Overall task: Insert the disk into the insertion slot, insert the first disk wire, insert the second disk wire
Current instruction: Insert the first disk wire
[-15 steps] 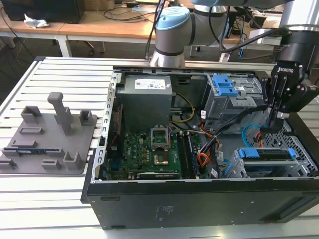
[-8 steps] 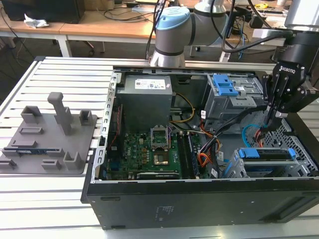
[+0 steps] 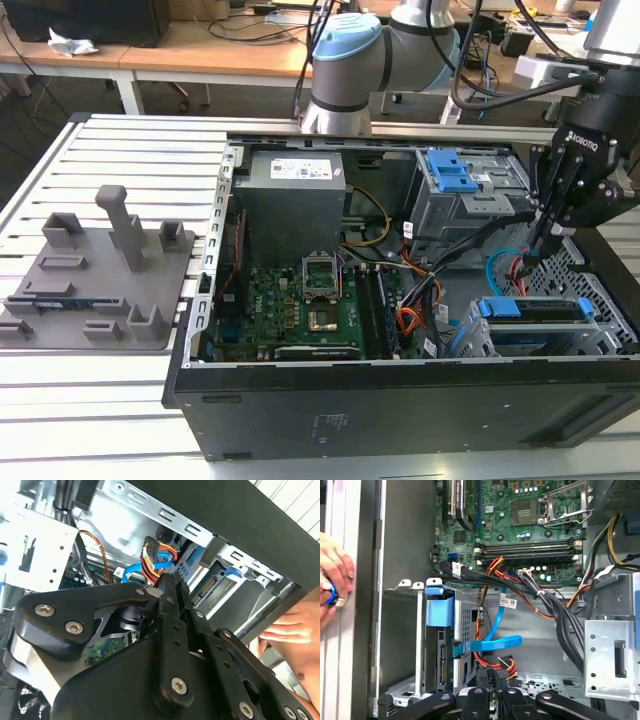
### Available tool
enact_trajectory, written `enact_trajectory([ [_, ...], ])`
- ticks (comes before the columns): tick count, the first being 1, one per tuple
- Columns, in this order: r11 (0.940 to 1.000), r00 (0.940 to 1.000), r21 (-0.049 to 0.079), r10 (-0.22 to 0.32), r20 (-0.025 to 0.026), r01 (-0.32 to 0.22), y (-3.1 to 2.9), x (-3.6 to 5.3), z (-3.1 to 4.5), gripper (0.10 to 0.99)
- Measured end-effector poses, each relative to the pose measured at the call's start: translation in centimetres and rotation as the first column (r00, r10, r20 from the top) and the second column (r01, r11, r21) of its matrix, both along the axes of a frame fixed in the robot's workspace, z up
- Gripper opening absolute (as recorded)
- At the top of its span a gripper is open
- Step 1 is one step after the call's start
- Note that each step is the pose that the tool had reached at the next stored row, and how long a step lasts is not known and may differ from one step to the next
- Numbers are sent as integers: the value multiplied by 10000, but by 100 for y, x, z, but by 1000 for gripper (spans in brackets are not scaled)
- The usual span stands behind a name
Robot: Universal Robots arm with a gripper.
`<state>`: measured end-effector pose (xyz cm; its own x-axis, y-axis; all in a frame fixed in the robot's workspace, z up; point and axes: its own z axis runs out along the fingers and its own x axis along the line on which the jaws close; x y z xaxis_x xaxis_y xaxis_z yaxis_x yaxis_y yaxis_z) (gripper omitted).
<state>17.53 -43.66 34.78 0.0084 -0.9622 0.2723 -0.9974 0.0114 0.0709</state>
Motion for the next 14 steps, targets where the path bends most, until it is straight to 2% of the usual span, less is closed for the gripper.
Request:
enact_trajectory([
  [6,9999,10000,116,0,0,0,-221,0,7,165],
  [8,9996,10000,273,0,0,0,-299,0,7,165],
  [10,9991,10000,423,0,0,0,-343,0,9,165],
  [12,9987,10000,505,1,-15,0,-379,2,27,165],
  [14,9984,10000,564,0,-64,3,-405,5,45,165],
])
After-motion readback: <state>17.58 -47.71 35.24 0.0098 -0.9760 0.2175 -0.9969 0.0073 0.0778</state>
